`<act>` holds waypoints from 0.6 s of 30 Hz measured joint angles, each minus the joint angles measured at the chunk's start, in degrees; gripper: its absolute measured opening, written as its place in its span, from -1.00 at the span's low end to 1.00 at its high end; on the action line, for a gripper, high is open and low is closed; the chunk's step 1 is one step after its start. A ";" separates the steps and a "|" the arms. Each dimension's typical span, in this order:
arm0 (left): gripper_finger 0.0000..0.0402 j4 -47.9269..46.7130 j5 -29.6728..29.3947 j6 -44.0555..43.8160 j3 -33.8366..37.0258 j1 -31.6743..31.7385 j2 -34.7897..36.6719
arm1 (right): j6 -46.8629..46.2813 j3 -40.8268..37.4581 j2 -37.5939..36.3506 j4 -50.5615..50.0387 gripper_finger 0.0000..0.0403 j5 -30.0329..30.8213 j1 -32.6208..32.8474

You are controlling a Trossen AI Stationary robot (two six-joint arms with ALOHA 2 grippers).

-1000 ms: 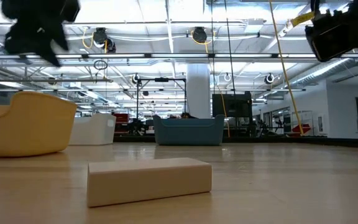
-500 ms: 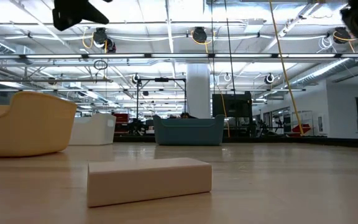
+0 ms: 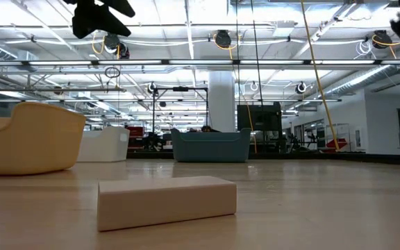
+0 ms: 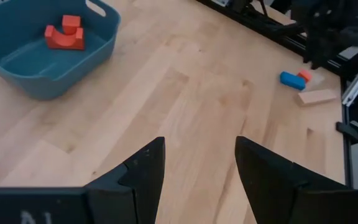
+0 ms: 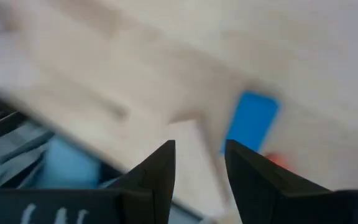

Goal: Sort & place blocks by color
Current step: Put the blue wooden block into the white bin

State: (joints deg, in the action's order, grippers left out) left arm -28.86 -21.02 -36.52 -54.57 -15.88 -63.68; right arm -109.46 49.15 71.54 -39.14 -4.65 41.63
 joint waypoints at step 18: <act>-0.03 -0.01 1.99 0.38 0.02 -0.07 0.00 | 9.73 -0.02 9.89 -0.74 -0.33 -1.91 0.50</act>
State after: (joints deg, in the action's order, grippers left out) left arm -28.87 -19.02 -36.14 -54.54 -15.94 -63.68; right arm -99.74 49.12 81.43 -39.88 -6.55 42.13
